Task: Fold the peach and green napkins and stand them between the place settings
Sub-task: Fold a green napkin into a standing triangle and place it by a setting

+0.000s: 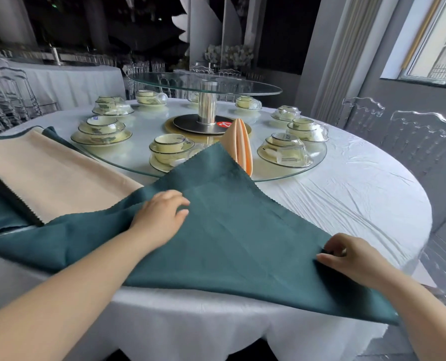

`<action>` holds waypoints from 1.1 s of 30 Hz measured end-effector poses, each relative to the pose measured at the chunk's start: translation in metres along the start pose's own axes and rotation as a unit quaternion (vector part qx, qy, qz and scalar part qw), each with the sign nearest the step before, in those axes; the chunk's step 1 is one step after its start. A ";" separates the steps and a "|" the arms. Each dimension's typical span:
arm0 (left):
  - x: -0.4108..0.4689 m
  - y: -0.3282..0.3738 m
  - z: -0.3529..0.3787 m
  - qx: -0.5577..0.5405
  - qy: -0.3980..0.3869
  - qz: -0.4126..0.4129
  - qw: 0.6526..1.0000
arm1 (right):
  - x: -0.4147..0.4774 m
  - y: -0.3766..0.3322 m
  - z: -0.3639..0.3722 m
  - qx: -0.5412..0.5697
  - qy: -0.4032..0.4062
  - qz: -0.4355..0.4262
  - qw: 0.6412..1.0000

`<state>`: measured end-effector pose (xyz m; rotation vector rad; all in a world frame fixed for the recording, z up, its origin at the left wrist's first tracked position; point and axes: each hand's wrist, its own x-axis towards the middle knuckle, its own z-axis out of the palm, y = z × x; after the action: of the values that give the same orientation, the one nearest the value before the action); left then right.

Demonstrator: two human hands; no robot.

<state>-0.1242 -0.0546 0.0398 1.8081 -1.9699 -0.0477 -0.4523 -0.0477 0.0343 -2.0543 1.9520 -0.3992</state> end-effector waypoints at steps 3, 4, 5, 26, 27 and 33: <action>0.026 -0.016 0.007 0.044 -0.043 -0.085 0.995 | 0.006 -0.006 0.003 -0.033 -0.016 0.011 0.999; 0.032 -0.019 0.009 0.049 -0.052 -0.102 0.992 | 0.008 -0.007 0.005 -0.040 -0.024 0.011 0.999; 0.036 -0.022 0.012 0.053 -0.057 -0.114 0.990 | 0.009 -0.008 0.006 -0.042 -0.028 0.009 0.999; 0.061 -0.045 0.011 0.063 0.087 -0.170 0.980 | 0.086 -0.036 0.017 -0.073 0.099 0.030 0.992; 0.060 -0.041 0.010 0.066 0.093 -0.155 0.981 | 0.087 -0.035 0.017 -0.077 0.100 0.028 0.992; 0.003 0.022 0.015 0.041 -0.106 0.091 0.989 | 0.086 -0.034 0.019 -0.086 0.101 0.012 0.991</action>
<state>-0.1507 -0.0590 0.0346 1.7262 -2.3097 -0.1044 -0.4097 -0.1314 0.0305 -2.1665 2.1955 -0.4649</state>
